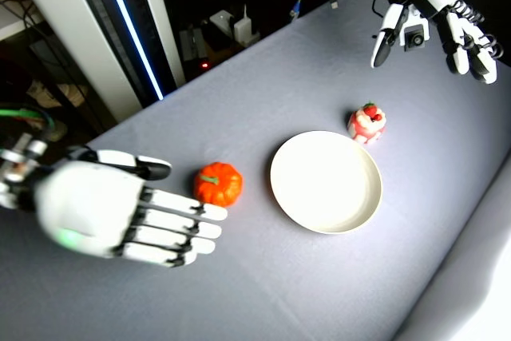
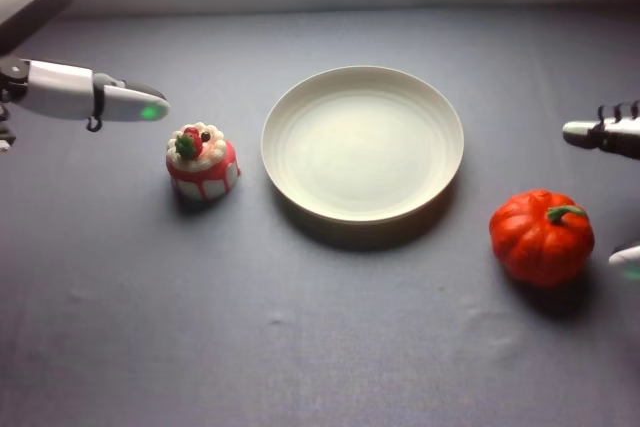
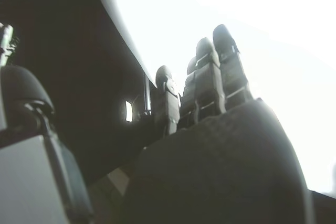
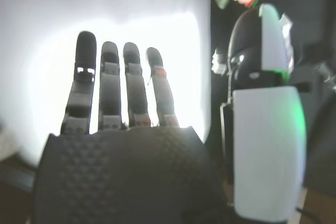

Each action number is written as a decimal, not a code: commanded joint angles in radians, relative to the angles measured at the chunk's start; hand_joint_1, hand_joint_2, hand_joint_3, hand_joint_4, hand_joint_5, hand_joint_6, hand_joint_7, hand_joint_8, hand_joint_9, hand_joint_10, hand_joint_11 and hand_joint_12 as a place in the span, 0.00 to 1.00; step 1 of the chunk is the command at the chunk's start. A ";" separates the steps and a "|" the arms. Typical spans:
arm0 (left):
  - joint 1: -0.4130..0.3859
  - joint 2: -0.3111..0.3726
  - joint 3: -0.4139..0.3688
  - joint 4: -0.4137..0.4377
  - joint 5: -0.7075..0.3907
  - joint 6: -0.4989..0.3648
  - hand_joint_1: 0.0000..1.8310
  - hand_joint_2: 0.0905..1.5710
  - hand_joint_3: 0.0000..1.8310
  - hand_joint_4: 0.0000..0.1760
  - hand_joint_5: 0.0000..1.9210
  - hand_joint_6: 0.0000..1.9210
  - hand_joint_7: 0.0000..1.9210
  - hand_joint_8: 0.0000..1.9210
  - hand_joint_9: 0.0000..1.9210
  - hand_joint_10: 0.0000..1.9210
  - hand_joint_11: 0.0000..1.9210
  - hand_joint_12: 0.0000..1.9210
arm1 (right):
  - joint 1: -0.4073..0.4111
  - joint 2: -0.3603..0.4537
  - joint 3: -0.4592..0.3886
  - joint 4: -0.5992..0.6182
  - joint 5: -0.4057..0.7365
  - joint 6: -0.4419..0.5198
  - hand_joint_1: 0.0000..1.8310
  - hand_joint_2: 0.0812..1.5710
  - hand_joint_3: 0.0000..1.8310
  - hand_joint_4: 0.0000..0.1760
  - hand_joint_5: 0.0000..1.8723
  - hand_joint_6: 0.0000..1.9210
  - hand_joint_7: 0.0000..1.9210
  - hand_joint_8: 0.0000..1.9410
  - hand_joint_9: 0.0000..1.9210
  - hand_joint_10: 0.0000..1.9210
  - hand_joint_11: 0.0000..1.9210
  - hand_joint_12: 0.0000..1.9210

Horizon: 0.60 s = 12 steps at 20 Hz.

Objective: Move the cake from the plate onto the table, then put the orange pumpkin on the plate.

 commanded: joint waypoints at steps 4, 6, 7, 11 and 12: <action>-0.031 -0.009 0.005 -0.021 -0.092 -0.004 0.47 0.53 0.01 0.57 0.07 0.01 0.02 0.00 0.10 0.00 0.00 0.31 | 0.026 -0.032 0.037 0.022 0.077 0.026 0.44 0.60 0.00 0.00 0.10 0.00 0.09 0.00 0.12 0.00 0.00 0.45; -0.035 -0.023 0.013 -0.006 -0.081 -0.004 0.49 0.54 0.00 0.36 0.07 0.01 0.03 0.00 0.08 0.00 0.00 0.19 | 0.040 -0.054 0.057 0.027 0.062 0.027 0.42 0.58 0.00 0.11 0.09 0.00 0.06 0.00 0.09 0.00 0.00 0.40; -0.038 -0.029 0.018 -0.002 -0.076 -0.004 0.50 0.54 0.00 0.22 0.16 0.01 0.05 0.00 0.08 0.00 0.00 0.14 | 0.046 -0.066 0.068 0.028 0.060 0.034 0.39 0.56 0.00 0.35 0.08 0.00 0.04 0.00 0.06 0.00 0.00 0.36; -0.069 -0.058 0.036 0.037 -0.052 -0.004 0.52 0.58 0.01 0.30 0.13 0.00 0.13 0.00 0.10 0.00 0.00 0.03 | 0.060 -0.099 0.089 0.027 0.048 0.039 0.34 0.55 0.00 0.58 0.05 0.00 0.01 0.00 0.02 0.00 0.00 0.30; -0.075 -0.061 0.038 0.043 -0.048 -0.004 0.52 0.59 0.01 0.33 0.14 0.01 0.13 0.00 0.11 0.01 0.00 0.03 | 0.060 -0.107 0.092 0.019 0.046 0.051 0.34 0.55 0.00 0.48 0.05 0.00 0.01 0.00 0.02 0.00 0.00 0.32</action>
